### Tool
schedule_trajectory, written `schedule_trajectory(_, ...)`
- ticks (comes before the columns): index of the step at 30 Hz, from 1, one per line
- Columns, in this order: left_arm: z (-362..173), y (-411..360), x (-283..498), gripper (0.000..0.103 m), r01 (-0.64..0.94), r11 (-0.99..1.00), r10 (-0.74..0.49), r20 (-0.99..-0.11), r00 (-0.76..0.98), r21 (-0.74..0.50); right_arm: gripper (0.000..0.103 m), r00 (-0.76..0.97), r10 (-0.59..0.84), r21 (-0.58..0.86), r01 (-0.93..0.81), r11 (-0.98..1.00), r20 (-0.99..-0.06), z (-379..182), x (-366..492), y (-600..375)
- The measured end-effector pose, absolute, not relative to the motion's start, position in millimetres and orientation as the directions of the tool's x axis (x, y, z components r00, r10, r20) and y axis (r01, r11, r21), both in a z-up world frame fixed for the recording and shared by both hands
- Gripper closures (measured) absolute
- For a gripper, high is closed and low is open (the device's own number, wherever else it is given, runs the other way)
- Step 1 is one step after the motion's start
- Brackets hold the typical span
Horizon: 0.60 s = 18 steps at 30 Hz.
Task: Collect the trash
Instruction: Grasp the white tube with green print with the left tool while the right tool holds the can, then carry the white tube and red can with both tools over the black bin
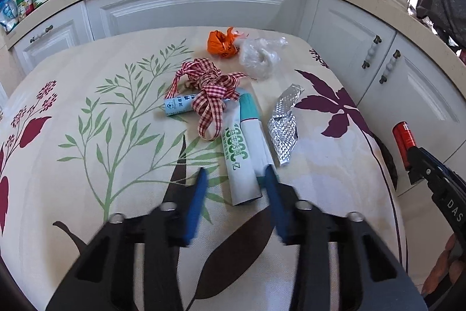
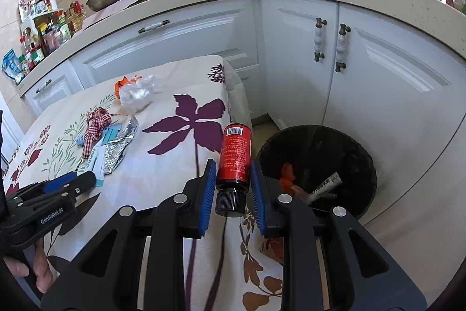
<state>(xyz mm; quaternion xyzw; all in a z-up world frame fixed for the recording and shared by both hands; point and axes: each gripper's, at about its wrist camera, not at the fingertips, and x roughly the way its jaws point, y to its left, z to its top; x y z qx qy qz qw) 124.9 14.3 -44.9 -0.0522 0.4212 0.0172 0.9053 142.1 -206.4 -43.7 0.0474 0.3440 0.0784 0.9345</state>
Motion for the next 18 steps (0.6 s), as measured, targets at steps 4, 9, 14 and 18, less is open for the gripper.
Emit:
schedule_trajectory(4,-45.2,15.4,123.1,0.084,-0.074,0.994,-0.016,-0.763,0.646,-0.084,0.08,0.75,0.184,0.148,-0.115,0.982,-0.635,-44.8,143.4,-208.9)
schedule_trajectory(9,-44.0,15.8,118.6,0.093,-0.06,0.994,-0.03,-0.756,0.654,-0.092,0.08,0.75,0.187,0.149,-0.119,0.982,-0.635,-45.5,143.3,-207.3)
schedule_trajectory(14,-38.7,15.6,113.3,0.096,-0.046,0.995,-0.031,-0.736,0.677,-0.084,0.08,0.752,0.19,0.144,-0.127,0.981,-0.631,-43.4,141.5,-202.7)
schedule_trajectory(18,-33.1,14.2,106.4,0.096,-0.033,0.997,-0.028,-0.718,0.696,-0.072,0.08,0.757,0.192,0.14,-0.133,0.981,-0.625,-40.0,139.4,-200.0)
